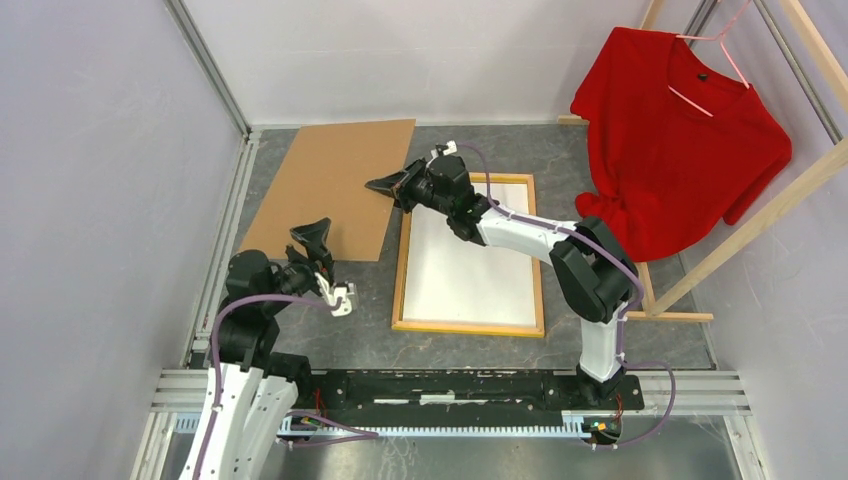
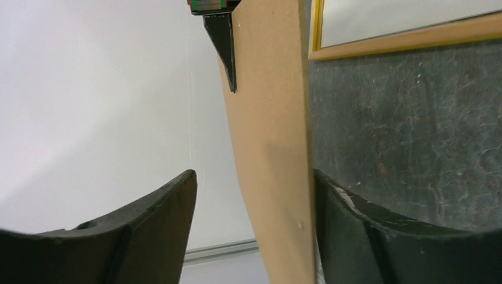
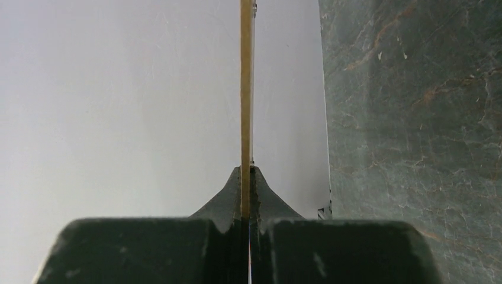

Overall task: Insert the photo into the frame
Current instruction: Turn over the photo frame item at the center of the board, then place the photo frame item in the photo frame.

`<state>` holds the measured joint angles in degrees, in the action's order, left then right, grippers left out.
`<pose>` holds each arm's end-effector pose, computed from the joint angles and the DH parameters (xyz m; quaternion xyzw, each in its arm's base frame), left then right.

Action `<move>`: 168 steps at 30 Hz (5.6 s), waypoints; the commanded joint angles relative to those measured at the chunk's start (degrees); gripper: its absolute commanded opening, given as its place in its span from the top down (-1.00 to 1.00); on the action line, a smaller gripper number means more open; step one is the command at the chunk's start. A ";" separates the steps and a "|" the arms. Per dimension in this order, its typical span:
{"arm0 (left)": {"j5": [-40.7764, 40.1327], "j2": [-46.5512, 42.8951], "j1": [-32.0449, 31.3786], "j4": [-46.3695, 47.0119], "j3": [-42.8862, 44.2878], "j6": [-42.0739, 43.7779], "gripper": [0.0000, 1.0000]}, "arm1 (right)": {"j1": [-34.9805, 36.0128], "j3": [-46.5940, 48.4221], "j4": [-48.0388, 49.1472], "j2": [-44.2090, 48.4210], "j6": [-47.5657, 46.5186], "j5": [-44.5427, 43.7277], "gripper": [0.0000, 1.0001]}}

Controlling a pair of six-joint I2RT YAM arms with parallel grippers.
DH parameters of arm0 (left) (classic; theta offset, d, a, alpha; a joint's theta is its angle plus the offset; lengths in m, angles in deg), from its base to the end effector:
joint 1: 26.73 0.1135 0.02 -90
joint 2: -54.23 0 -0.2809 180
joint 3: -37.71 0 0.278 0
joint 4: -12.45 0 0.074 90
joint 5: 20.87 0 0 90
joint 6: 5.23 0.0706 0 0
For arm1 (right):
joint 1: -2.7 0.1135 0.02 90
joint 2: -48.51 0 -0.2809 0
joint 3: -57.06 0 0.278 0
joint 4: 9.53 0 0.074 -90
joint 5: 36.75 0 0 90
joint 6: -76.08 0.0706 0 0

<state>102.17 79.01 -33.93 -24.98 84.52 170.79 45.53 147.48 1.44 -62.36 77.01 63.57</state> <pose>0.1451 -0.0571 0.3001 0.6726 0.3987 0.1941 0.5925 0.3743 0.3642 0.2552 0.2567 0.7177 0.6189 0.1896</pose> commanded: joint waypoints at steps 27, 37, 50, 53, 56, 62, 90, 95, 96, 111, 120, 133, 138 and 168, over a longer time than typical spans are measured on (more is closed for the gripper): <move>-4.07 13.22 0.04 -4.28 17.62 -5.77 0.96 | -8.82 -0.79 -19.49 22.86 -80.60 22.42 -0.96; 0.25 19.06 0.00 -18.56 29.17 -2.25 0.96 | -7.53 -12.67 -12.49 30.08 -115.59 33.75 -0.96; 1.42 18.61 0.00 -24.16 30.78 3.46 0.96 | 1.03 -9.14 -12.28 19.83 -129.27 23.97 -0.80; 1.49 18.49 0.02 -24.37 30.78 3.70 0.96 | 1.51 -8.49 -10.46 17.81 -128.76 22.12 -0.72; 1.60 18.57 -0.01 -24.35 30.70 3.85 0.96 | 2.19 -8.27 -8.20 16.29 -127.99 19.44 -0.56; 1.68 18.65 -0.01 -24.35 30.52 4.16 0.96 | 2.67 -7.45 -5.25 13.78 -126.33 17.91 0.11; -15.17 34.35 0.71 0.46 46.33 -47.81 -1.00 | -6.21 -1.89 12.29 11.02 -71.96 21.55 1.00; -17.29 38.97 6.67 4.74 48.74 -56.44 -1.00 | -10.44 -0.71 16.59 8.08 -55.40 24.92 1.00; -16.58 40.44 9.53 4.13 49.61 -58.29 -1.00 | -11.35 -1.20 19.47 7.38 -51.29 25.99 1.00; -16.32 45.04 19.23 -0.74 35.51 -54.56 -0.97 | -18.63 -7.58 26.05 4.33 -19.11 30.09 1.00; -18.15 44.55 19.32 2.27 28.82 -52.93 -0.98 | -23.89 -15.82 20.91 10.65 -18.93 35.53 1.00; -15.51 51.74 11.51 1.79 23.14 -53.02 -0.97 | -39.02 -38.69 26.22 26.53 -16.67 45.20 1.00; -16.93 57.44 3.04 2.02 24.95 -54.25 -0.97 | -45.01 -43.48 17.51 30.94 -23.67 48.02 1.00; -20.86 76.37 -6.98 13.53 27.45 -56.05 -0.96 | -51.24 -31.65 -14.65 20.53 -49.02 53.06 1.00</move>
<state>83.55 153.58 -39.31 -14.86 110.93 116.26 -6.90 112.68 -14.01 -41.20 29.69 112.73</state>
